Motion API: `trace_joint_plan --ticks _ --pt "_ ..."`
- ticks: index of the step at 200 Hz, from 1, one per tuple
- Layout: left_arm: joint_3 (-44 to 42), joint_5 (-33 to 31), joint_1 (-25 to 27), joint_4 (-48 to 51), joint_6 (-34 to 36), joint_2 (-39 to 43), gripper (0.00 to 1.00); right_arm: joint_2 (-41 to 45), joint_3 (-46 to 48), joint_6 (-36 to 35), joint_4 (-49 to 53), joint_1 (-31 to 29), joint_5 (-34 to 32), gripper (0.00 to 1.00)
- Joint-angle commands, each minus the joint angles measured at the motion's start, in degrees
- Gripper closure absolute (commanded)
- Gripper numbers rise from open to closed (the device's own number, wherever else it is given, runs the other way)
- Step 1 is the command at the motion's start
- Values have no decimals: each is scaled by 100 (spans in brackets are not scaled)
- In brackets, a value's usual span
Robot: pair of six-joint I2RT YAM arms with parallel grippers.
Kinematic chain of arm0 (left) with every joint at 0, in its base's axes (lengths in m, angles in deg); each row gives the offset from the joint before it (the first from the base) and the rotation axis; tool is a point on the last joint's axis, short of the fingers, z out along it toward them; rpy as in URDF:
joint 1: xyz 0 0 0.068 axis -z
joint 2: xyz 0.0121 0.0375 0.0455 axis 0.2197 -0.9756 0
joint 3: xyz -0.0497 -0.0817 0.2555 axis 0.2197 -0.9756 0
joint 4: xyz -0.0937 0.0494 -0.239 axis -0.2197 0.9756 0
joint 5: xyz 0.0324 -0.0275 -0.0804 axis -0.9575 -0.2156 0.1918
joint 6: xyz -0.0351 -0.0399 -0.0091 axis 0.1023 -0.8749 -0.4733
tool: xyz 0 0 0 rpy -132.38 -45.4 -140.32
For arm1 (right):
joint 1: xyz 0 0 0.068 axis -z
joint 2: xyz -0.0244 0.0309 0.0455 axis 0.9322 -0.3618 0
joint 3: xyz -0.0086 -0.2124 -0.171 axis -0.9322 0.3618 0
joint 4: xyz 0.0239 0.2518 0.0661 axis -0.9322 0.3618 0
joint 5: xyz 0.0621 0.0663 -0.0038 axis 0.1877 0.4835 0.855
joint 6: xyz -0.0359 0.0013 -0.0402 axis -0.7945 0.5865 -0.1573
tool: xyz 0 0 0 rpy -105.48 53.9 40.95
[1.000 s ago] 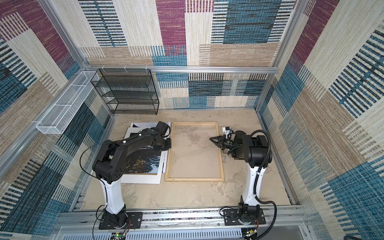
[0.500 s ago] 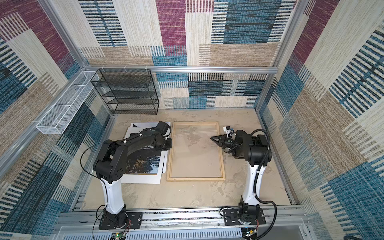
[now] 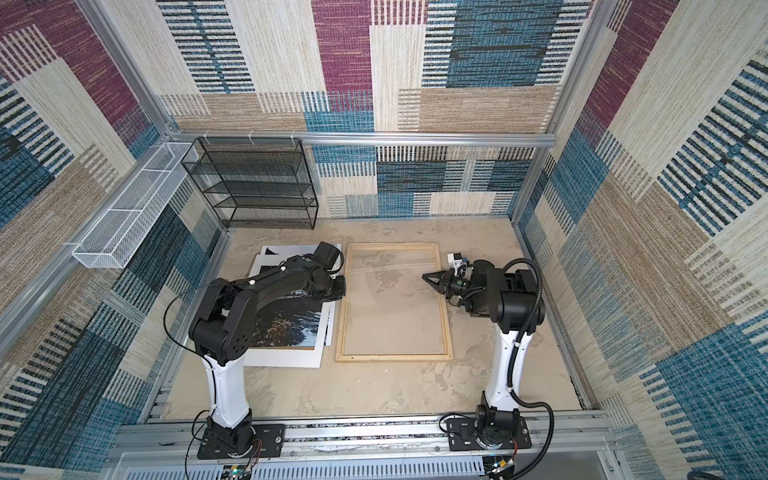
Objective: Put the photo into the frame
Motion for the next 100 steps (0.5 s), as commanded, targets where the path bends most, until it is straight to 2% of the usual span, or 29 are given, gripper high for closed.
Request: trace_joint_plan --ticks 1,100 --pt "46 39 2 3 49 -27 87 91 21 -30 -65 8 91 100" --pt "55 37 11 0 109 44 84 293 218 27 -103 8 8 100"
